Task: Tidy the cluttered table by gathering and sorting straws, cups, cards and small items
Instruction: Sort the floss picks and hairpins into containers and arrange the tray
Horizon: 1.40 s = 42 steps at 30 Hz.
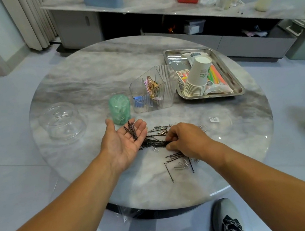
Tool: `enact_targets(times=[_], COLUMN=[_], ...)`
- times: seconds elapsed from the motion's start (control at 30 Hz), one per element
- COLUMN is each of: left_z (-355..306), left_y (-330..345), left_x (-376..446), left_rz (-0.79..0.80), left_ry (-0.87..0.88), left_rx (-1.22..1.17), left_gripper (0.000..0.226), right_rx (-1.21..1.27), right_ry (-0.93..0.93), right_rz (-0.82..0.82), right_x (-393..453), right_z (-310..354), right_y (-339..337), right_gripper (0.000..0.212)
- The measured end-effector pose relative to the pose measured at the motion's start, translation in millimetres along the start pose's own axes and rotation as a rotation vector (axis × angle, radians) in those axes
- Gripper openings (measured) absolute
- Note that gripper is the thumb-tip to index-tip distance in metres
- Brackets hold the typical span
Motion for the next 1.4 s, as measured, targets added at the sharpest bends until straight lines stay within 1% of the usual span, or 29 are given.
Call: enact_targets(times=[0.1, 0.2, 0.27, 0.37, 0.43, 0.47, 0.5, 0.57, 0.67, 0.77, 0.9, 1.0, 1.07, 1.1, 1.2, 1.3, 1.37, 1.4], left_z=[2.2, 4.2, 6.0, 10.1, 13.6, 15.7, 18.2, 23.9, 33.1, 38.2, 39.2, 39.7, 40.5, 41.0, 40.0, 38.0, 36.5, 35.4], left_y=[-1.8, -2.5, -2.3, -0.2, 3.0, 4.8, 7.3, 12.3, 19.6, 25.1, 24.6, 23.1, 24.9, 26.8, 29.1, 26.5, 26.0, 25.7], left_x=[0.9, 2.4, 3.0, 2.4, 2.3, 2.2, 1.7, 0.3, -2.4, -4.7, -5.2, -5.8, -7.3, -8.0, -8.5, -8.5, -9.7, -10.0], left_rz=[-0.001, 0.0, 0.001, 0.003, 0.009, 0.012, 0.018, 0.039, 0.092, 0.135, 0.148, 0.159, 0.201, 0.232, 0.272, 0.244, 0.243, 0.245], left_ry=[-0.007, -0.014, -0.016, -0.022, -0.03, -0.035, -0.042, -0.067, -0.123, -0.147, -0.136, -0.145, -0.165, -0.178, -0.187, -0.17, -0.165, -0.162], left_rx=[0.011, 0.018, 0.026, 0.053, 0.075, 0.091, 0.11, 0.146, 0.175, 0.175, 0.164, 0.153, 0.125, 0.092, 0.054, 0.095, 0.09, 0.083], left_gripper=[0.082, 0.083, 0.084, 0.083, 0.082, 0.081, 0.081, 0.081, 0.084, 0.088, 0.087, 0.088, 0.089, 0.089, 0.088, 0.087, 0.085, 0.085], right_rx=[0.013, 0.016, 0.087, 0.317, 0.523, 0.664, 0.82, 1.074, 1.233, 1.232, 1.194, 1.207, 1.219, 1.201, 1.095, 0.888, 0.799, 0.779], right_ry=[0.03, 0.052, 0.09, 0.157, 0.19, 0.217, 0.246, 0.28, 0.274, 0.266, 0.253, 0.21, 0.162, 0.135, 0.074, 0.065, 0.092, 0.102], right_rz=[-0.001, -0.028, -0.05, -0.144, -0.241, -0.258, -0.24, -0.145, -0.021, -0.018, -0.046, -0.004, 0.026, 0.013, -0.134, -0.281, -0.338, -0.341], right_x=[1.4, 2.2, 1.5, -1.9, -3.2, -3.4, -3.3, -2.5, -2.7, -2.7, -3.5, -4.2, -3.1, -1.9, 1.7, 2.1, 2.1, 2.0], right_z=[-4.4, -7.0, -11.5, -18.5, -18.7, -17.4, -14.3, -3.7, 11.3, 17.6, 16.4, 23.0, 31.5, 34.5, 33.6, 20.4, 8.9, 4.0], right_y=[-0.9, -5.7, -11.0, -20.3, -27.1, -28.0, -27.1, -23.7, -19.8, -18.6, -20.4, -19.8, -19.7, -21.4, -32.2, -41.2, -42.8, -42.7], right_gripper=[0.013, 0.018, 0.017, 0.01, 0.012, 0.015, 0.017, 0.016, 0.015, 0.012, 0.004, 0.006, 0.011, 0.013, 0.015, 0.017, 0.018, 0.018])
Point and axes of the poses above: each hand's wrist, its own x-axis towards the middle knuckle, its own y-axis out of the palm, z = x × y, the point moved 5 cm from there along x, towards the middle knuckle, and after that the axes turned 8 degrees about -y, right-handed, at the moved point
